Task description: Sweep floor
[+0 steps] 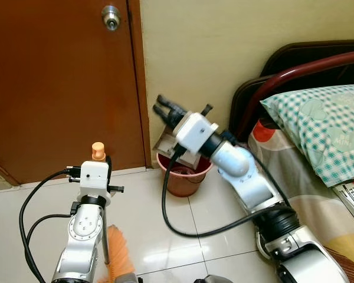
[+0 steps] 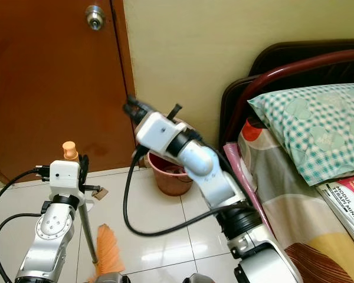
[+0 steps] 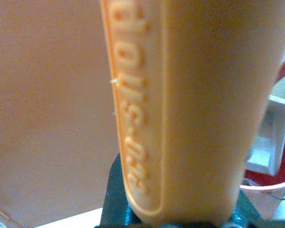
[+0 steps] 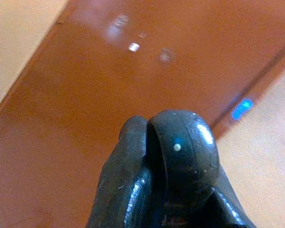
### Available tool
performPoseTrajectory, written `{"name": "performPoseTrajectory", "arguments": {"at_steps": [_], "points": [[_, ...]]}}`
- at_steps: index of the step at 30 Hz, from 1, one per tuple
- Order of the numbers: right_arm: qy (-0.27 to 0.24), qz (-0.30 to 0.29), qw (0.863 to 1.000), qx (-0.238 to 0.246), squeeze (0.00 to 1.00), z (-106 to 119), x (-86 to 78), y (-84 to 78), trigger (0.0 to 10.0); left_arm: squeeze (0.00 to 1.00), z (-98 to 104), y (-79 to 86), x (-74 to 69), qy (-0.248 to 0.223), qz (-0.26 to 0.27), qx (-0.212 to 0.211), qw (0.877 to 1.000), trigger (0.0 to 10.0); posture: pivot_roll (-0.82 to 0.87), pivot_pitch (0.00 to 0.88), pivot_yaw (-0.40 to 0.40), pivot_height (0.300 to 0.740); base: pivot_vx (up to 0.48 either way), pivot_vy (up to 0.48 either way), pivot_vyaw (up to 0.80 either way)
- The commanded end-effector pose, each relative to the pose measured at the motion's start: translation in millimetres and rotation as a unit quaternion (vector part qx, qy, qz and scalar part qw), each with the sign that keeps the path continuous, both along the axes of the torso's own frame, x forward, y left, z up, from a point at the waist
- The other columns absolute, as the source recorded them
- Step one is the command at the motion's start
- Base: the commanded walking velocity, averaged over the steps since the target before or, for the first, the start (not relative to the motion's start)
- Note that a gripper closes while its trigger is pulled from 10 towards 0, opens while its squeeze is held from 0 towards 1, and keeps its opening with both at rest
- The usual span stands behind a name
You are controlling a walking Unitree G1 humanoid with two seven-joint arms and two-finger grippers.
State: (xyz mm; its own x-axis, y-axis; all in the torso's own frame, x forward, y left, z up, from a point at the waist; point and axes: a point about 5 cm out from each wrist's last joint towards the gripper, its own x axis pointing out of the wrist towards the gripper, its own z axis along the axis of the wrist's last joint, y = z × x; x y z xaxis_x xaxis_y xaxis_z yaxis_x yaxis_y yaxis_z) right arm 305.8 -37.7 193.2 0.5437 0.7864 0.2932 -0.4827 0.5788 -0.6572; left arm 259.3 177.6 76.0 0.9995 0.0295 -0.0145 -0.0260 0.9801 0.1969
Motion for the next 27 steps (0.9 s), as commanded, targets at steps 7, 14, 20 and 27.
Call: {"name": "performPoseTrajectory", "arguments": {"at_steps": [7,14,20,27], "points": [[-0.085,-0.025,0.995,0.049,0.0,33.7,1.2,-6.6,10.0,0.0,-4.4,-2.4,0.4,0.014,-0.004,0.009,1.0,10.0,0.1,0.063,-0.052,0.74,0.0,0.0,0.0],[-0.135,-0.017,0.984,0.116,0.0,81.5,3.8,-3.3,10.0,0.0,1.1,0.7,1.5,0.0,0.015,0.012,1.0,10.0,0.12,0.063,-0.077,0.74,0.0,0.0,0.0],[-0.122,-0.011,0.976,0.178,0.0,105.2,6.6,-1.1,10.0,0.0,0.4,-1.0,0.7,0.0,0.014,0.013,1.0,10.0,0.13,0.046,-0.08,0.74,0.0,0.0,0.0],[-0.053,-0.019,0.954,0.296,0.0,130.9,16.5,-9.5,10.0,0.0,5.3,-1.3,6.2,-0.012,0.023,0.01,1.0,10.0,0.11,0.028,-0.085,0.74,0.0,0.0,0.0]]}}
